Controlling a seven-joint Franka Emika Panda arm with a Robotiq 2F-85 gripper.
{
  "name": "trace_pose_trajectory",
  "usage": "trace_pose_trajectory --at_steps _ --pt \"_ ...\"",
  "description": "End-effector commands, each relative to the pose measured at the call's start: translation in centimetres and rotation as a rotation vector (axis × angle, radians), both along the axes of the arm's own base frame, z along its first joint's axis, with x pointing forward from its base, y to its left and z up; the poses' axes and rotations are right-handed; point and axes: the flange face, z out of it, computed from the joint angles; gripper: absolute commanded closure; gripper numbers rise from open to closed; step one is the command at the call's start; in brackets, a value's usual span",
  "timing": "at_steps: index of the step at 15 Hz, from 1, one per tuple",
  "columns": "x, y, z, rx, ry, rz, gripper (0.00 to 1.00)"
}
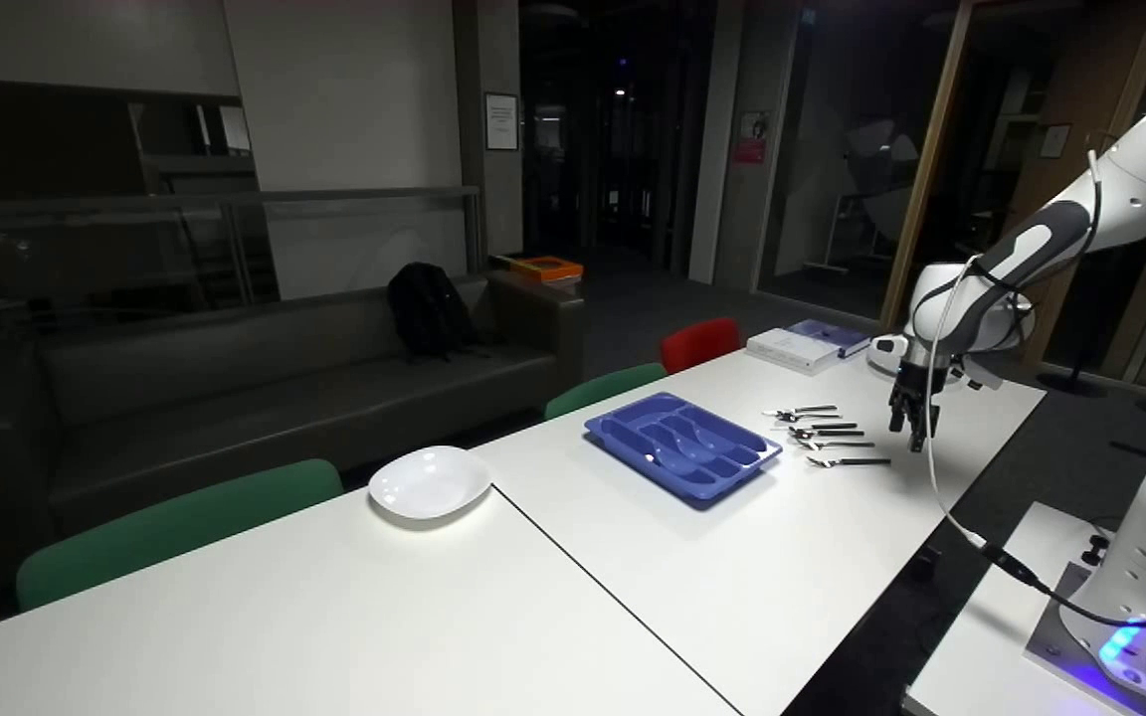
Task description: Pick up the silver cutlery from the counter and place it on the blue tray
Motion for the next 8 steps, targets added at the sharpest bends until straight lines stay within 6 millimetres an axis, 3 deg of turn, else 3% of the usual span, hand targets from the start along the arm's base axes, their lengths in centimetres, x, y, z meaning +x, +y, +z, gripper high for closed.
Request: trace_pose_trajectory --at_steps 1,8 --pt "1.5 -1.0 -1.0 0.018 -0.024 0.046 0.00" --pt "2.7 -4.0 -3.6 0.019 0.016 0.123 0.00"
